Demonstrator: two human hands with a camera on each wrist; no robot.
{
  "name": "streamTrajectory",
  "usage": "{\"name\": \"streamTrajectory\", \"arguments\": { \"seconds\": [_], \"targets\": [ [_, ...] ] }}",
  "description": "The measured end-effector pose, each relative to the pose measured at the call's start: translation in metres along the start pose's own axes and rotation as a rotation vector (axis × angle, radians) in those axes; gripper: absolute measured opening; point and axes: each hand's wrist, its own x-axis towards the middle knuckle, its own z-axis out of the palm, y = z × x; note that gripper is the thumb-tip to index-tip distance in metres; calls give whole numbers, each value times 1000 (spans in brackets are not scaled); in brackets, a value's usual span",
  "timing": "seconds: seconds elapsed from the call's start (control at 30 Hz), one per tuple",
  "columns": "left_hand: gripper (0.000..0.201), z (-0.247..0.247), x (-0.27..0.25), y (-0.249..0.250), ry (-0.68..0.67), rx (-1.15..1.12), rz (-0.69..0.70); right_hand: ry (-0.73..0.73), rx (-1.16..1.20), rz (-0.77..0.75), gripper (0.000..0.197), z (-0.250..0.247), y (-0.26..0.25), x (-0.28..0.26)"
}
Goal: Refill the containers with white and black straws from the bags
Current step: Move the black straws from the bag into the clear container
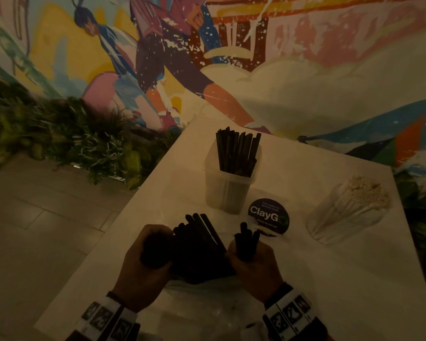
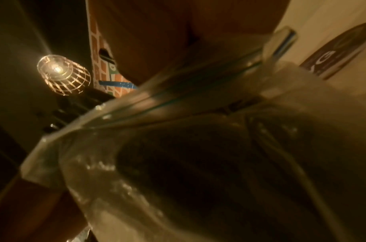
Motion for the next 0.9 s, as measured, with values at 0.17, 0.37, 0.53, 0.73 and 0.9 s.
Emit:
{"name": "streamTrajectory", "arguments": {
  "seconds": [0.17, 0.37, 0.53, 0.73, 0.9],
  "targets": [
    [37, 0, 0, 3, 2, 34, 8, 8, 14, -28, 10, 0, -4, -2],
    [40, -2, -1, 2, 8, 62, -22, 93, 104, -146, 19, -9, -46, 8],
    [41, -2, -1, 0, -2, 39, -19, 108, 229, -150, 29, -19, -72, 18],
    [40, -2, -3, 1, 1, 30, -9, 84, 425, -186, 18, -44, -111, 33],
    [39, -2, -2, 2, 2, 51, 3, 92, 365, -118, 20, -49, -110, 43]
  ]
}}
